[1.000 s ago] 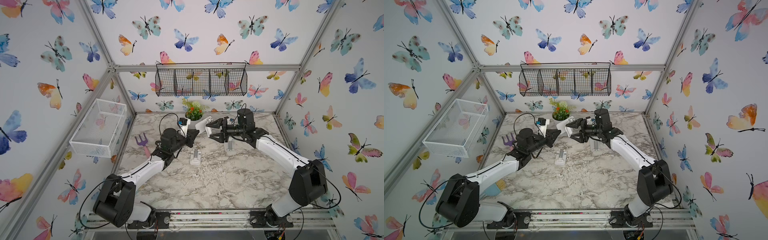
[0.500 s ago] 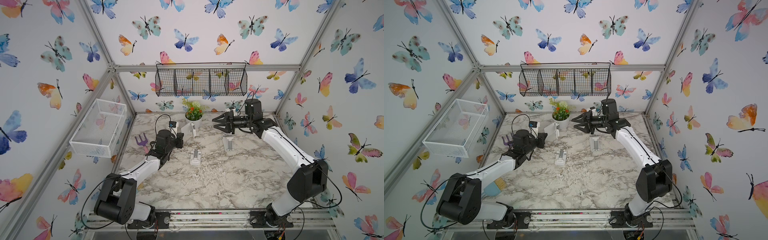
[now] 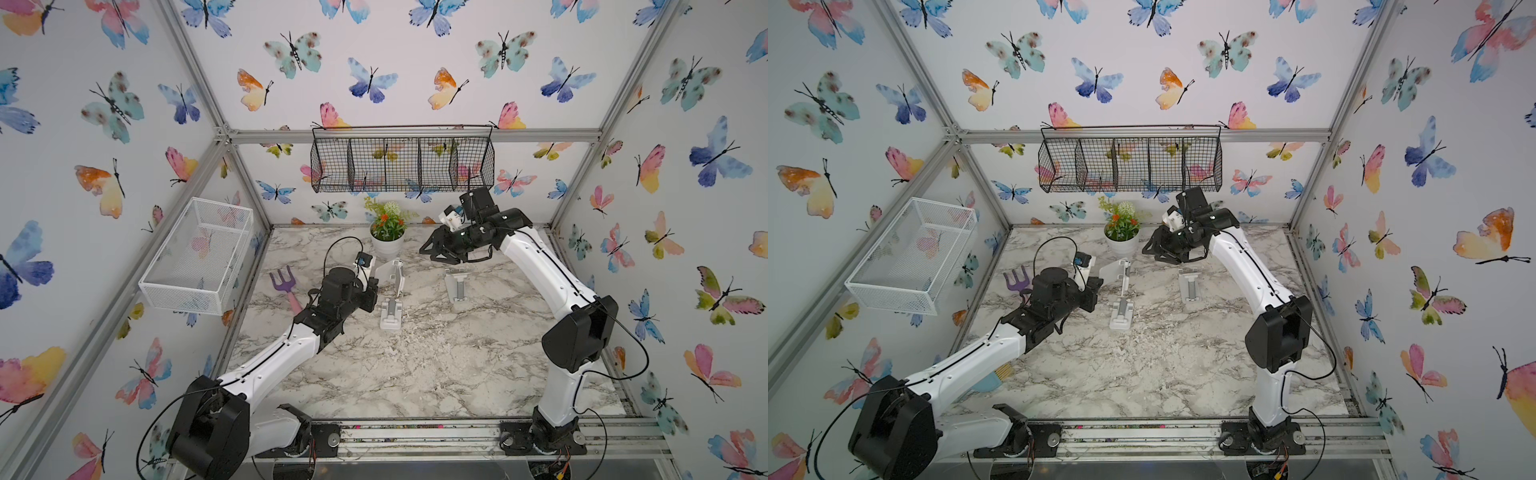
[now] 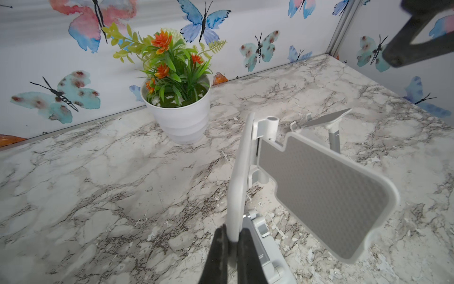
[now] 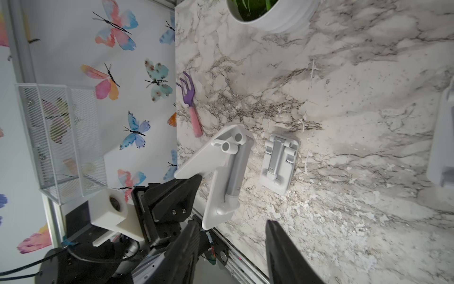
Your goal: Open the phone stand
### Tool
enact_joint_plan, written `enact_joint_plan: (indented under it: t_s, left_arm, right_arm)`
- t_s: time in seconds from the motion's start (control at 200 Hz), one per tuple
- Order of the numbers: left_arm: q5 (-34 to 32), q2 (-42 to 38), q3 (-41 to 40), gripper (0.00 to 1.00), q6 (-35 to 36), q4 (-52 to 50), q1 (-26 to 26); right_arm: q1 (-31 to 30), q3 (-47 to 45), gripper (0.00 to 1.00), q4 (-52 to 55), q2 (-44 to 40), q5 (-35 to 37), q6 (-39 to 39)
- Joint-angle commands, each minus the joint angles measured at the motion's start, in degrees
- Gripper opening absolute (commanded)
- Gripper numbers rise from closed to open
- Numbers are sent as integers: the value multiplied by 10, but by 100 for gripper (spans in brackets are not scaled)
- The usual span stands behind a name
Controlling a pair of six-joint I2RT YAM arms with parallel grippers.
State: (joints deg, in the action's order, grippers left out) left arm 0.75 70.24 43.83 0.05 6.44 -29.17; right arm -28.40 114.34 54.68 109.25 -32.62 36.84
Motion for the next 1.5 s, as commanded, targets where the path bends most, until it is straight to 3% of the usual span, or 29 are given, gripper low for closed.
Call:
enact_joint_plan:
  t_s: [0.0, 0.115, 0.245, 0.986, 1.221, 1.492]
  left_arm:
    - [-64, -24, 3, 0, 27, -12, -21]
    - [-123, -19, 6, 0, 46, -28, -52]
    - [-147, -18, 7, 0, 50, -32, -61]
    - [-135, -33, 4, 0, 47, -37, -79]
    - [-134, -28, -2, 0, 42, -37, -82]
    - [-139, -30, 10, 0, 40, -39, -88]
  right_arm:
    - [-31, 26, 48, 59, 16, 57, -39]
    - [-65, 39, 46, 74, 29, 85, -40]
    - [-82, 31, 46, 71, 35, 104, -34]
    - [-106, 56, 40, 42, 97, 101, -33]
    - [-109, 99, 38, 57, 95, 141, -34]
    - [-123, 34, 37, 39, 92, 104, -36]
